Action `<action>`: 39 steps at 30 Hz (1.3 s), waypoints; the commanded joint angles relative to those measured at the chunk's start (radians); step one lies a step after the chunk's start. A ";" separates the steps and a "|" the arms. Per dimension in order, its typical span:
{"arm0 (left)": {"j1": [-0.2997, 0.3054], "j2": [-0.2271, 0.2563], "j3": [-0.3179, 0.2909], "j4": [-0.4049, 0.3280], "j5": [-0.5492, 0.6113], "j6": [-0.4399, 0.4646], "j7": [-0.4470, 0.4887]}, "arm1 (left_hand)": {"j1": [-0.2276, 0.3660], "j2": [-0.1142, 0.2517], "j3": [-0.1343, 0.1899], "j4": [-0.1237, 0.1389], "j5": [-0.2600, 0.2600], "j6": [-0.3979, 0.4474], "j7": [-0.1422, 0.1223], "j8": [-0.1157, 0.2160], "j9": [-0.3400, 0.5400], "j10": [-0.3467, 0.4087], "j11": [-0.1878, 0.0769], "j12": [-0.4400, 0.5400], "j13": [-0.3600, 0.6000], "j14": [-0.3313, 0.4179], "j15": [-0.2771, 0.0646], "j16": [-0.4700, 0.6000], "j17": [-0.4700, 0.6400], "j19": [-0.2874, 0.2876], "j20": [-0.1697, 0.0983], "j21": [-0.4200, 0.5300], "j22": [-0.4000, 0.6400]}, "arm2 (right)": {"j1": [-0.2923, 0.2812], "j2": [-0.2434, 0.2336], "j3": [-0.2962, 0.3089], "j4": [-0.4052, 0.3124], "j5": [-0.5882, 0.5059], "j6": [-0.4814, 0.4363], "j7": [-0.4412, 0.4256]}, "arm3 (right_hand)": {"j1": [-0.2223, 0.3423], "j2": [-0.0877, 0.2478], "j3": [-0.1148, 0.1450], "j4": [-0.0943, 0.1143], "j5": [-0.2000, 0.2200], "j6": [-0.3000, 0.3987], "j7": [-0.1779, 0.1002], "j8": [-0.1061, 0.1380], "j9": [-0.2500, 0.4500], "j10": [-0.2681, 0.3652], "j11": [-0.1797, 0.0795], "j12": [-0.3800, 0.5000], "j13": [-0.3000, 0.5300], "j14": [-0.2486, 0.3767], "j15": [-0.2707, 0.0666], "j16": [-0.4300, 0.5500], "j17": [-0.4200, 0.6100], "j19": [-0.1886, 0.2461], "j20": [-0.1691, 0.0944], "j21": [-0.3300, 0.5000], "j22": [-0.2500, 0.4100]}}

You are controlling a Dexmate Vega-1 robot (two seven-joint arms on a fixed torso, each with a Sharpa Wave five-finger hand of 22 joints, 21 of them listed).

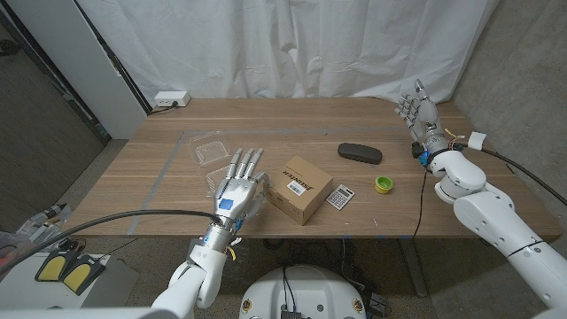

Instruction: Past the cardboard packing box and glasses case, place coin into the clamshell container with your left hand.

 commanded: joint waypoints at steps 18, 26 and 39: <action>-0.013 0.002 0.005 0.006 -0.026 -0.031 -0.017 | -0.006 0.008 -0.009 0.007 -0.004 -0.029 -0.002 0.010 0.011 -0.070 -0.005 0.005 0.003 -0.093 0.001 0.006 0.002 -0.102 0.003 0.007 0.003 | 0.000 -0.001 0.001 0.001 0.005 0.001 0.006 | -0.005 0.004 -0.004 -0.002 0.004 0.008 -0.006 0.002 0.003 0.005 0.001 0.003 0.004 0.007 0.005 0.003 0.003 0.005 0.007 -0.001 0.006; -0.017 0.000 0.010 0.007 -0.027 -0.028 -0.036 | -0.008 0.009 -0.010 0.008 -0.004 -0.022 -0.004 0.018 0.012 -0.066 -0.004 0.007 0.003 -0.093 0.000 0.008 0.002 -0.102 0.002 0.009 0.003 | 0.006 -0.002 -0.001 0.005 0.007 -0.004 0.009 | -0.005 0.004 -0.005 -0.002 0.004 0.009 -0.006 0.002 0.003 0.004 0.001 0.003 0.004 0.007 0.005 0.002 0.003 0.004 0.006 -0.001 0.006; -0.022 -0.017 0.016 0.020 -0.028 -0.027 -0.006 | 0.002 0.016 -0.011 0.001 -0.003 0.166 -0.012 0.142 0.034 0.050 -0.044 0.043 0.000 -0.046 -0.021 0.026 0.000 -0.088 0.002 0.022 0.002 | 0.003 0.001 0.001 0.016 0.011 0.005 0.018 | -0.005 0.005 -0.006 -0.003 0.004 0.009 -0.007 0.001 0.003 0.005 0.000 0.003 0.005 0.008 0.005 0.002 0.003 0.005 0.007 -0.001 0.006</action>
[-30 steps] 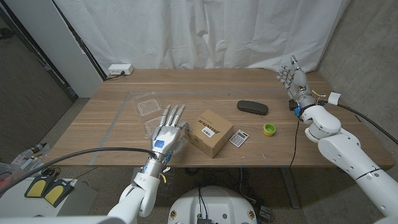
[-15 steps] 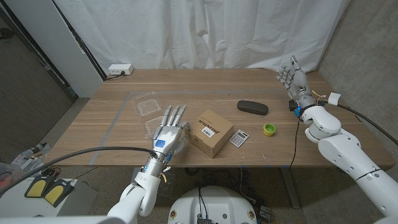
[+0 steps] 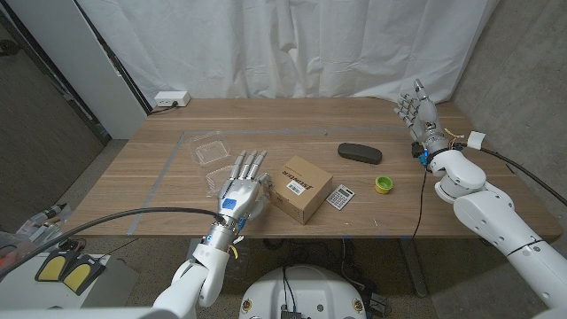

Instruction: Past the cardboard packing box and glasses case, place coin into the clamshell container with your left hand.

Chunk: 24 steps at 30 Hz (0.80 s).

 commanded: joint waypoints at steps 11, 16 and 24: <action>-0.018 -0.030 0.010 0.042 -0.022 -0.014 0.073 | 0.017 0.014 0.008 -0.009 -0.006 0.205 -0.011 0.056 -0.039 0.134 -0.029 0.035 -0.004 0.028 -0.041 0.029 -0.002 -0.054 0.001 0.018 0.002 | -0.017 0.000 0.013 0.001 0.003 0.022 0.006 | -0.006 0.005 -0.005 -0.001 0.004 0.005 -0.005 0.001 0.003 0.008 -0.001 0.004 0.005 0.008 0.006 0.003 0.003 0.005 0.008 -0.001 0.006; -0.019 -0.031 0.011 0.041 -0.027 -0.012 0.074 | 0.019 0.021 0.014 -0.008 -0.007 0.207 -0.006 0.038 -0.067 0.148 -0.033 0.035 -0.005 0.040 -0.046 0.031 -0.002 -0.049 0.002 0.019 0.001 | -0.019 0.000 0.014 -0.001 0.003 0.026 0.008 | -0.006 0.005 -0.006 -0.001 0.004 0.006 -0.005 0.001 0.003 0.008 -0.001 0.004 0.005 0.009 0.006 0.003 0.003 0.005 0.008 -0.001 0.006; -0.017 -0.029 0.006 0.042 -0.045 -0.020 0.088 | 0.011 0.029 0.022 0.000 -0.012 0.223 -0.007 0.000 -0.121 0.178 -0.040 0.038 -0.006 0.063 -0.058 0.032 -0.006 -0.037 0.002 0.021 0.001 | -0.018 0.002 0.010 -0.003 0.001 0.025 0.006 | -0.007 0.005 -0.007 -0.002 0.004 0.006 -0.005 0.001 0.003 0.009 0.000 0.004 0.005 0.010 0.008 0.003 0.003 0.005 0.008 -0.001 0.006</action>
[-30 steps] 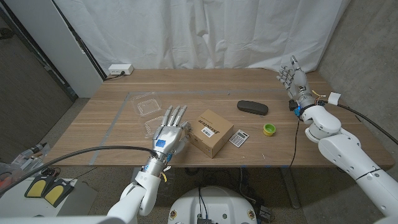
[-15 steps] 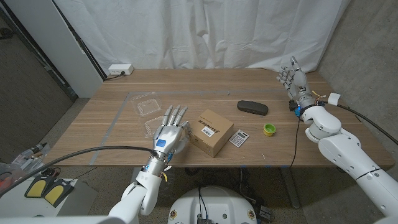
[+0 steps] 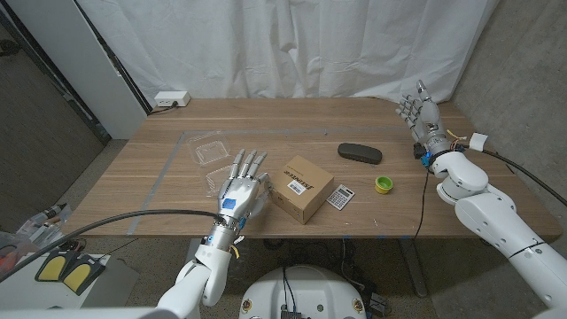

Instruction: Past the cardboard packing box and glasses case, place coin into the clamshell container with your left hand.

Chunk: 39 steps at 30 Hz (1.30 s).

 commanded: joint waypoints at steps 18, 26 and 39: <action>-0.002 -0.007 -0.007 0.015 -0.038 -0.027 0.082 | -0.027 0.021 0.012 0.016 -0.017 0.198 0.005 0.008 -0.047 0.071 -0.015 0.012 0.002 0.064 -0.037 0.019 0.001 -0.007 0.006 0.011 0.003 | -0.013 0.001 0.002 -0.021 -0.009 0.017 -0.008 | -0.003 0.001 -0.005 0.002 0.004 0.005 -0.004 0.001 0.003 0.009 -0.002 0.004 0.006 0.004 0.003 0.003 0.003 0.005 0.009 -0.001 0.006; -0.003 -0.006 -0.008 0.011 -0.033 -0.026 0.093 | -0.028 0.025 0.015 0.017 -0.020 0.236 0.017 0.014 -0.070 0.092 -0.015 0.014 0.001 0.082 -0.040 0.020 0.000 0.004 0.008 0.012 0.003 | -0.017 0.001 0.005 -0.023 -0.009 0.026 -0.005 | -0.004 0.001 -0.006 0.001 0.005 0.006 -0.005 0.001 0.003 0.009 -0.002 0.004 0.006 0.004 0.003 0.003 0.003 0.005 0.009 -0.001 0.006; -0.009 -0.031 -0.002 0.023 -0.004 0.003 0.131 | -0.028 0.018 0.018 0.012 -0.022 0.306 0.041 0.010 -0.137 0.159 -0.039 0.022 0.000 0.132 -0.061 0.022 -0.006 0.029 0.000 0.014 0.002 | -0.041 0.000 0.023 -0.033 -0.012 0.054 -0.007 | -0.004 0.002 -0.007 0.000 0.005 0.006 -0.005 0.001 0.003 0.011 -0.002 0.004 0.006 0.004 0.003 0.002 0.003 0.005 0.009 -0.001 0.006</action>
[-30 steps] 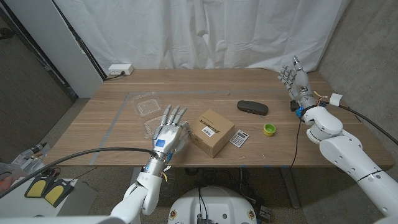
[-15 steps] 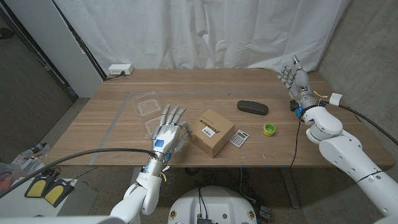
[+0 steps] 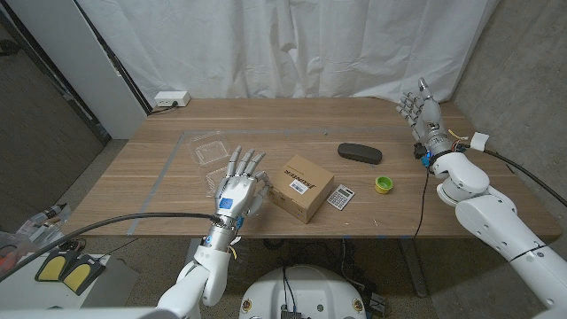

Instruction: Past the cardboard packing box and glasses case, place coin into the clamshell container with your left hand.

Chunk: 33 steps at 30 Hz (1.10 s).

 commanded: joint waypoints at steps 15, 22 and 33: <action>0.030 -0.008 -0.067 -0.069 -0.015 0.066 0.012 | -0.001 -0.023 0.007 -0.007 0.005 0.234 0.056 -0.002 -0.061 0.100 -0.018 0.014 -0.002 0.084 -0.081 0.013 -0.008 0.034 -0.027 0.008 0.001 | 0.011 0.017 -0.004 0.023 -0.006 0.045 0.014 | -0.003 0.003 -0.005 -0.004 0.006 0.008 -0.004 0.002 0.003 0.012 -0.001 0.004 0.006 0.004 -0.002 0.002 0.001 0.002 0.000 0.000 0.006; 0.033 0.001 -0.111 -0.110 -0.035 0.089 -0.036 | -0.001 -0.025 0.009 -0.008 0.007 0.238 0.057 -0.001 -0.068 0.111 -0.014 0.011 -0.002 0.096 -0.079 0.012 -0.009 0.040 -0.027 0.008 0.001 | 0.026 0.026 -0.014 0.030 -0.009 0.045 0.012 | -0.002 0.004 -0.006 -0.005 0.006 0.009 -0.003 0.002 0.003 0.012 -0.001 0.004 0.006 0.005 0.000 0.002 0.001 0.001 0.000 -0.001 0.006; 0.028 0.006 -0.158 -0.131 -0.051 0.115 -0.074 | 0.001 -0.025 0.013 -0.009 0.010 0.238 0.062 -0.004 -0.081 0.131 -0.014 0.008 -0.002 0.113 -0.077 0.009 -0.009 0.046 -0.028 0.007 0.001 | 0.023 0.026 -0.011 0.013 -0.015 0.034 -0.008 | -0.002 0.005 -0.007 -0.006 0.006 0.010 -0.003 0.002 0.003 0.012 -0.001 0.004 0.006 0.005 0.000 0.002 0.001 -0.001 0.001 -0.001 0.006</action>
